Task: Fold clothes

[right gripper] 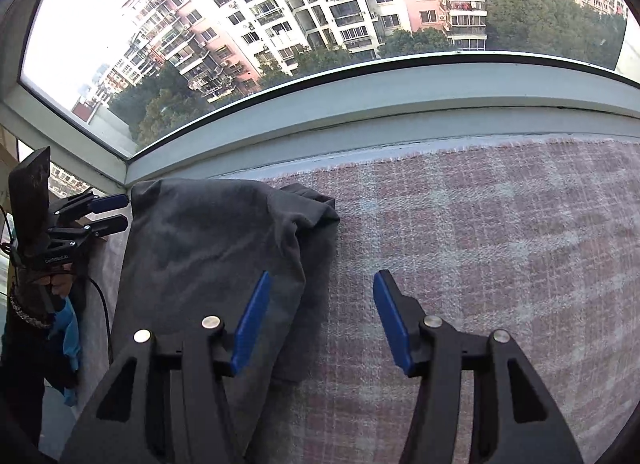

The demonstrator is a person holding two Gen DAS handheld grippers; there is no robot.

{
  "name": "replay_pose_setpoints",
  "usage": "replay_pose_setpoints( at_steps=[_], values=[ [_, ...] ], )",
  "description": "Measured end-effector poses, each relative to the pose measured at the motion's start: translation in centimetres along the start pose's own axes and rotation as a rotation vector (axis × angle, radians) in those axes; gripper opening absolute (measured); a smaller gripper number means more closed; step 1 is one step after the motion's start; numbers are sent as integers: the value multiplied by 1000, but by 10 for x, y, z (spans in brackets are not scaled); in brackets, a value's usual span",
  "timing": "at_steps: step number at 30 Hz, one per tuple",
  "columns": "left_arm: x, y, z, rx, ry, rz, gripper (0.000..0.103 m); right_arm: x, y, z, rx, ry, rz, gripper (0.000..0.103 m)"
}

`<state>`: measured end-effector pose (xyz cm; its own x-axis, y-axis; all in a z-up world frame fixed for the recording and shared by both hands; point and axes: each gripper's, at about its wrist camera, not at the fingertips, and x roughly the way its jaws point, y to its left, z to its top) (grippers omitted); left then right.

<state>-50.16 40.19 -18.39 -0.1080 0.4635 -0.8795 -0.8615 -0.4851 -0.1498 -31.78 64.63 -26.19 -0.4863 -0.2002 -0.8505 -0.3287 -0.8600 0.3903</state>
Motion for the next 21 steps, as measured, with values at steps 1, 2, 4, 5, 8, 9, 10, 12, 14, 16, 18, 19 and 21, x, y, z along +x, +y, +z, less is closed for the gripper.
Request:
replay_pose_setpoints(
  at_steps=[1, 2, 4, 5, 8, 9, 10, 12, 14, 16, 18, 19, 21],
  values=[
    [3, -1, 4, -10, 1, -9, 46, 7, 0, 2, 5, 10, 9, 53],
    [9, 0, 7, -17, 7, -6, 47, 15, 0, 4, 7, 20, 11, 53],
    [19, 2, 14, -31, 22, 4, 47, 24, 2, 7, -1, 29, 8, 53],
    [22, 4, 15, -37, 35, 12, 47, 26, 4, 8, -12, 22, 7, 53],
    [35, 8, 15, -50, 68, 11, 49, 32, 8, 11, -32, 21, 0, 53],
    [33, 11, 12, -47, 70, 10, 50, 34, 10, 12, -37, 21, 0, 53],
    [33, 12, 10, -41, 72, 11, 51, 36, 13, 12, -45, 20, 3, 53],
    [35, 11, 10, -36, 71, 16, 54, 42, 19, 14, -68, 15, 7, 53],
    [37, 11, 12, -37, 67, 10, 54, 47, 23, 16, -84, 9, 22, 54],
    [36, 10, 12, -32, 59, 5, 54, 54, 23, 20, -77, 4, 56, 53],
    [35, 10, 12, -18, 46, -1, 54, 57, 19, 23, -67, 2, 74, 46],
    [35, 10, 11, -11, 38, -10, 52, 58, 17, 25, -62, 4, 82, 26],
    [33, 8, 10, 1, 18, -36, 37, 54, 17, 27, -51, -1, 100, 21]
  ],
)
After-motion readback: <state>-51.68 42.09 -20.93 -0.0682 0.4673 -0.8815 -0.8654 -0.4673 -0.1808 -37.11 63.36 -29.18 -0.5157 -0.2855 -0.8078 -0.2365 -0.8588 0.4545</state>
